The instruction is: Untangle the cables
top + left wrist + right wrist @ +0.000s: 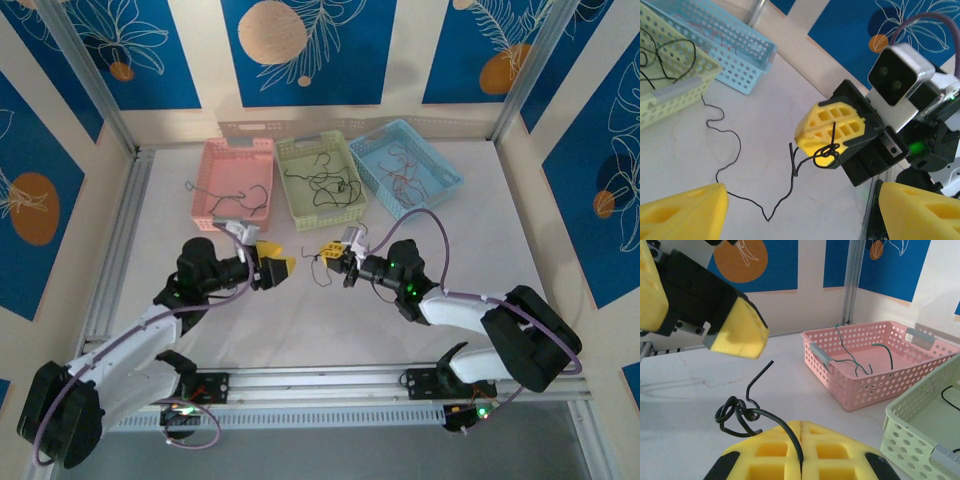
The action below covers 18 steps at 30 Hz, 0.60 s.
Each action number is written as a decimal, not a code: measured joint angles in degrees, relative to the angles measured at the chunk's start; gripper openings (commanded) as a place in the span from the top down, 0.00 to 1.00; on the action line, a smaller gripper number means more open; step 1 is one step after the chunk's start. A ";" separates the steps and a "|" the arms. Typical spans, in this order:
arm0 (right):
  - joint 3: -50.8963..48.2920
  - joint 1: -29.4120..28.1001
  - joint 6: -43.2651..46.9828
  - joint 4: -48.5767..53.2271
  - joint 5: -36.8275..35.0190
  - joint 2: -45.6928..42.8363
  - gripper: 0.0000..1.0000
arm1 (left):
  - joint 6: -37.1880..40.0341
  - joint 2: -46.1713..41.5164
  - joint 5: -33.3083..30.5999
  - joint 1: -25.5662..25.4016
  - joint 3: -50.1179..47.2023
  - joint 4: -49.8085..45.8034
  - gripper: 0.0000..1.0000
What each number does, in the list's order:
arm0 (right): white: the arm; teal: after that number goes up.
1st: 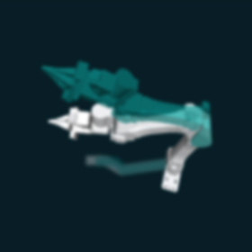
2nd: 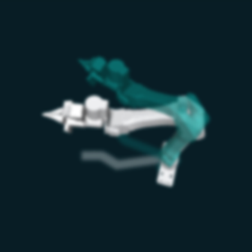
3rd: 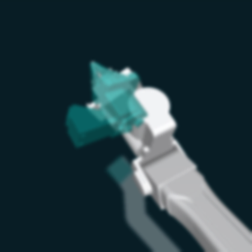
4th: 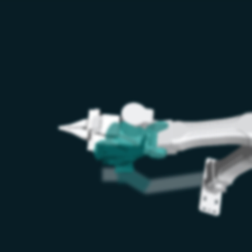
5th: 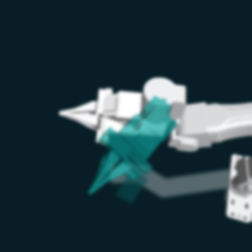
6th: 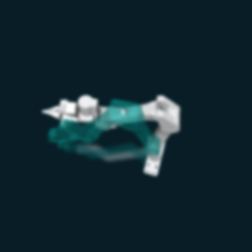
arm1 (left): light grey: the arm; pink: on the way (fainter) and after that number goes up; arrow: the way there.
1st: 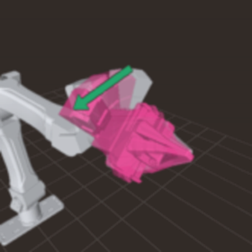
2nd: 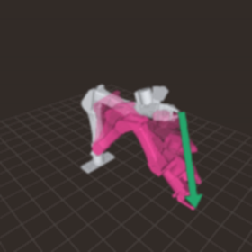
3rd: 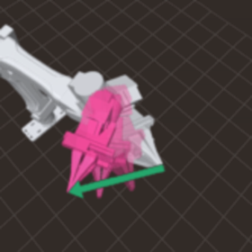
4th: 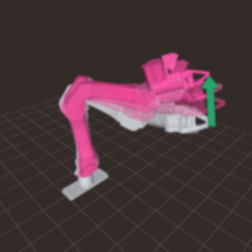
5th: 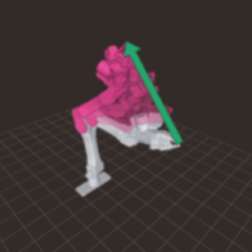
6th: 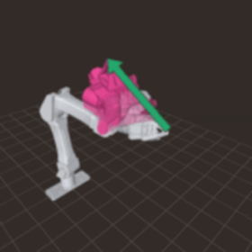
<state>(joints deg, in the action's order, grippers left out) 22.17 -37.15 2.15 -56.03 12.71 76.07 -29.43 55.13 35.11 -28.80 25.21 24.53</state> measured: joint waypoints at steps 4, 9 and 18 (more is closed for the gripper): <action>0.02 0.00 0.00 0.00 0.85 0.00 1.00 | 0.00 3.98 0.26 -1.44 0.42 1.22 0.24; 0.09 -0.02 0.00 0.04 1.31 0.02 1.00 | -0.07 9.03 -0.87 -3.72 2.64 1.36 0.30; 0.35 -0.02 0.00 0.28 1.64 0.02 1.00 | -0.92 13.07 -3.98 -5.11 5.29 4.22 0.65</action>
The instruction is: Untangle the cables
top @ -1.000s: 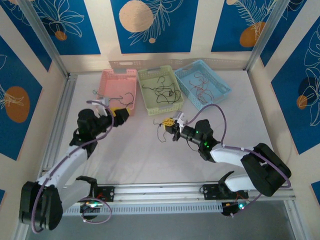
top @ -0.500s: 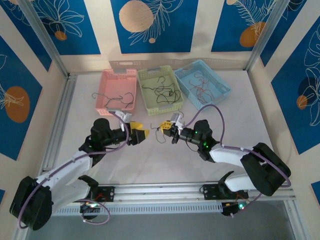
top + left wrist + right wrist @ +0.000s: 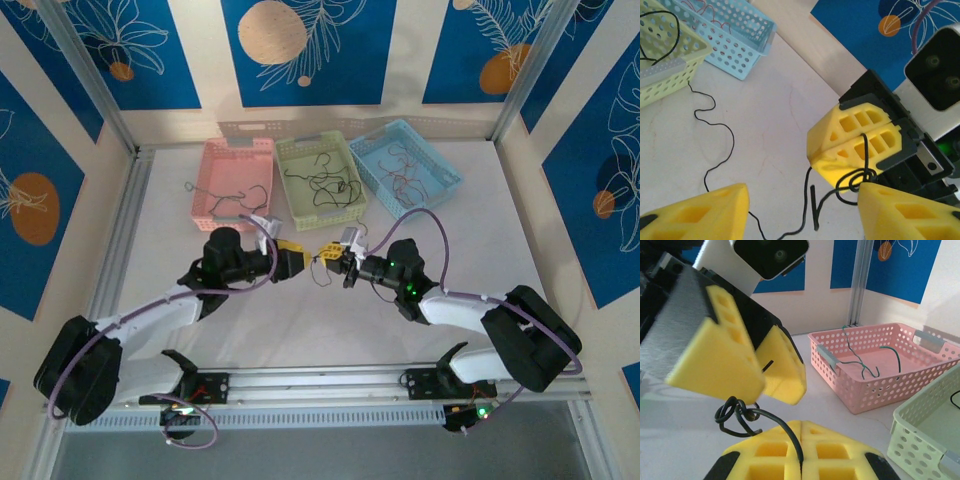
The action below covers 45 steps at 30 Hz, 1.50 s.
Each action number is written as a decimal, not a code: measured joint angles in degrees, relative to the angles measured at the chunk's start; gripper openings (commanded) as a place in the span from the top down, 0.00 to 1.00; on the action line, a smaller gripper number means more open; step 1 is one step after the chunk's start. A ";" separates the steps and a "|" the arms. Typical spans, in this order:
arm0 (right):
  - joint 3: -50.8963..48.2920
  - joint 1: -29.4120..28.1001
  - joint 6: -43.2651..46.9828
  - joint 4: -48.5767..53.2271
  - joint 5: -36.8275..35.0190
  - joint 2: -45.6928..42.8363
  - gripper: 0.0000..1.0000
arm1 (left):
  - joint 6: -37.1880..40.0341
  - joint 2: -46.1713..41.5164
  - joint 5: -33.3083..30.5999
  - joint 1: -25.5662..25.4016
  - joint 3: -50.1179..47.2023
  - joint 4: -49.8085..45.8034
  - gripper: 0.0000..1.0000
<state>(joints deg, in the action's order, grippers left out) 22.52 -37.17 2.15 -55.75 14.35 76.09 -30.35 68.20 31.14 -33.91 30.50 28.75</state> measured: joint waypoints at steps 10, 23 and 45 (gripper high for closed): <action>0.00 0.00 0.22 0.11 0.04 0.00 1.00 | -0.59 1.11 -2.47 -0.39 0.22 0.90 1.00; 0.00 -0.26 0.52 0.09 -0.17 0.00 1.00 | 1.18 -3.21 -12.20 -0.59 0.31 -5.29 1.00; -0.15 -0.33 1.31 -0.87 -10.45 -0.20 1.00 | 6.19 -21.16 -20.09 -0.87 0.31 -19.93 1.00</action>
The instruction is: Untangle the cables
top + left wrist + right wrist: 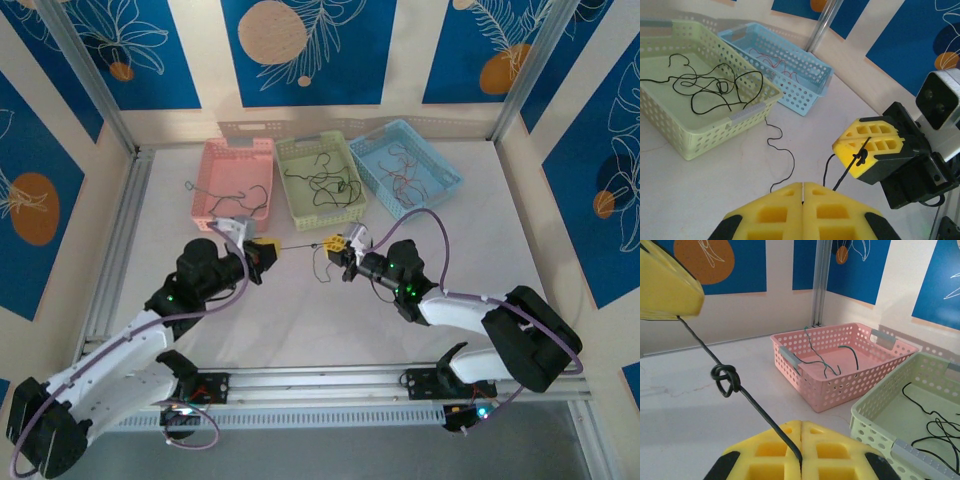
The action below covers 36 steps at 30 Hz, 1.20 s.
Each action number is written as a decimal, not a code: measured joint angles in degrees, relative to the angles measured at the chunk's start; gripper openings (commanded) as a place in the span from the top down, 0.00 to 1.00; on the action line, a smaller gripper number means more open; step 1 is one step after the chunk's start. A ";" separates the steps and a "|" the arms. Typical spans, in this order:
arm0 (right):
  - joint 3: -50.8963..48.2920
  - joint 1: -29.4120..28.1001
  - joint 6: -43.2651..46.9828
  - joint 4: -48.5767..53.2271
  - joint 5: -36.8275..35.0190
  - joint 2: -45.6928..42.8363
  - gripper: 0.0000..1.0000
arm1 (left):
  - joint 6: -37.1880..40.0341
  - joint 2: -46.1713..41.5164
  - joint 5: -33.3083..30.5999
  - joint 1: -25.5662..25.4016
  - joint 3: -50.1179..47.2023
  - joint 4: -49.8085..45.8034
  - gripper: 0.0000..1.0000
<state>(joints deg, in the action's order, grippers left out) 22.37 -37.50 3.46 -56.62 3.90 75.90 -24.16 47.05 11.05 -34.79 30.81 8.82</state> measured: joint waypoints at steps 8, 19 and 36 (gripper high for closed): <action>0.00 -0.07 -0.02 -0.15 -0.07 0.00 1.00 | 1.07 -4.33 -1.05 -0.28 0.00 -4.20 1.00; 0.00 1.25 -0.57 -0.39 -2.93 0.00 1.00 | 1.62 -2.95 -2.58 -0.11 -0.37 -4.22 0.20; 25.90 6.03 -19.43 45.92 -20.02 -11.02 1.00 | 0.70 -1.38 -14.36 0.39 -9.88 1.79 0.17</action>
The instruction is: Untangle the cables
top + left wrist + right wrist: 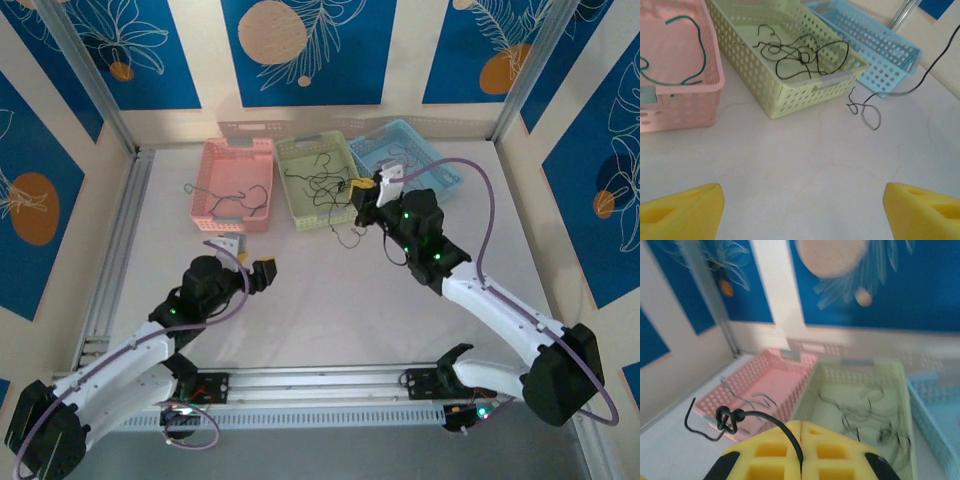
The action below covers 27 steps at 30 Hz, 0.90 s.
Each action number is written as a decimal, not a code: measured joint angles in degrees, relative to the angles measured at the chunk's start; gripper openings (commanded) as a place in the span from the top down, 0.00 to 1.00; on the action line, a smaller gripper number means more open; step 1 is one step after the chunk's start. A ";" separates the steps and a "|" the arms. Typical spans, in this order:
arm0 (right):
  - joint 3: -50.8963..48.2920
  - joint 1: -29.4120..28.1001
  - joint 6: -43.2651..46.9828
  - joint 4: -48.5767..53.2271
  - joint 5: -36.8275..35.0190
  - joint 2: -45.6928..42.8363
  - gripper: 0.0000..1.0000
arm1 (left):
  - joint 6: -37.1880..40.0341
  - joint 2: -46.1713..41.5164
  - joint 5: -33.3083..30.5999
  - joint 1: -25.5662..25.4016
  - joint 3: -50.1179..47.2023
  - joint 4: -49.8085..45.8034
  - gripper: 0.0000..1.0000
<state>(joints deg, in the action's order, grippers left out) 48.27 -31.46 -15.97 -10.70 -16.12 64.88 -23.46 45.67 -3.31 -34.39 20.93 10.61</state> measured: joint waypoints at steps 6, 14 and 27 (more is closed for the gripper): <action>-1.84 0.96 -10.73 22.27 -5.09 0.94 0.95 | 0.55 1.99 -0.24 0.04 0.00 4.61 0.17; -1.79 0.66 -18.23 43.50 -7.87 -6.01 0.76 | 1.57 5.70 -1.95 0.17 -0.66 10.12 0.17; 9.70 1.84 -17.62 41.99 -1.81 20.52 0.54 | 1.57 10.40 -3.17 0.42 -5.09 19.85 0.17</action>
<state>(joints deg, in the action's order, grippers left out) 57.98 -29.63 -33.58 31.29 -17.93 85.41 -21.89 56.07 -6.48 -33.98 15.84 30.46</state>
